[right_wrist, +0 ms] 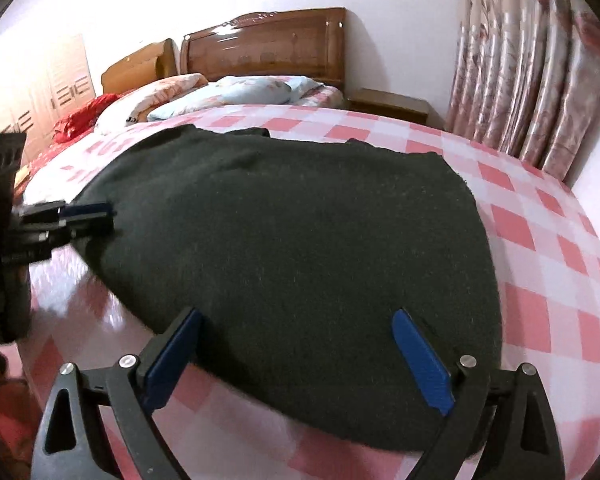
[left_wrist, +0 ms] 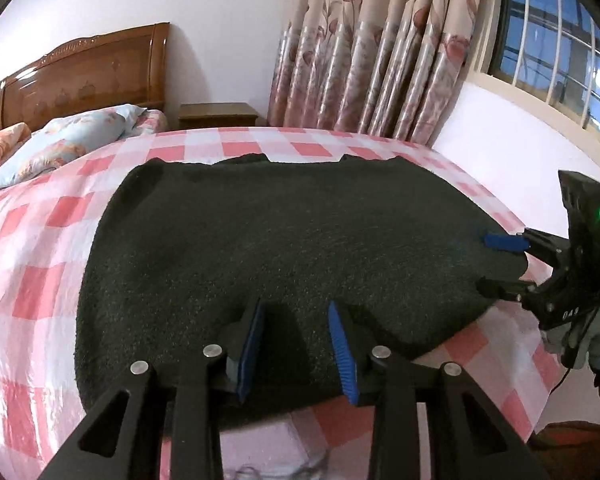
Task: Fold small clothes
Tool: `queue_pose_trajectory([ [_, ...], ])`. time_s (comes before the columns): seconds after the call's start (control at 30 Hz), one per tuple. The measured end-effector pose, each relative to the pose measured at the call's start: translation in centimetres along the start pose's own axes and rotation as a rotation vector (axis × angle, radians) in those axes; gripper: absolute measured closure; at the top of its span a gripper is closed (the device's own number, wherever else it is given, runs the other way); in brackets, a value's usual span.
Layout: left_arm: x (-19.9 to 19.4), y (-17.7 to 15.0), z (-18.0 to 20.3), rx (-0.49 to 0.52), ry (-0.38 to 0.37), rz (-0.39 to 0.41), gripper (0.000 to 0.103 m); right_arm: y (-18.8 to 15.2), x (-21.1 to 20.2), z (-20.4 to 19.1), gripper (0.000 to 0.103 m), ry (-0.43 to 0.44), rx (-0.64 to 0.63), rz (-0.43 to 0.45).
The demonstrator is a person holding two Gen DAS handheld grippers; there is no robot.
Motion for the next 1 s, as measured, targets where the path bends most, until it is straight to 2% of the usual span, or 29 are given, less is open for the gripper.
queue_pose_trajectory([
  [0.13, -0.1, 0.0, 0.8, 0.013, 0.042, -0.004, 0.068, 0.1, 0.3, -0.5, 0.000, -0.025, -0.018, -0.007],
  [0.6, -0.1, -0.1, 0.8, 0.009, 0.035, 0.000, 0.068, 0.2, 0.8, -0.8, 0.000, -0.041, -0.035, -0.014],
  [0.73, -0.3, 0.2, 0.7, 0.000, 0.027, -0.017, 0.068, 0.6, 0.7, -1.1, 0.000, -0.041, -0.024, -0.040],
  [0.83, -1.1, 1.6, 0.5, -0.007, 0.024, 0.001, 0.068, 2.2, 0.0, -1.3, 0.000, -0.012, -0.012, -0.014],
  [0.9, -1.0, 3.7, 0.0, 0.010, 0.073, 0.037, 0.068, 4.3, 0.2, -1.4, 0.000, 0.007, -0.012, 0.014],
  [1.0, 0.9, 7.4, -1.6, -0.006, 0.127, 0.023, 0.067, 8.6, 2.5, -1.7, 0.000, 0.020, -0.023, 0.003],
])
Point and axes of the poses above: each gripper's, at about its wrist camera, not at the fingertips, and x roughly the way its jaws point, z to its right, y to its top, the point moved 2 cm from there along x, roughly the way its jaws point, and after that the axes turned 8 degrees about -z, right-handed, at the moved point
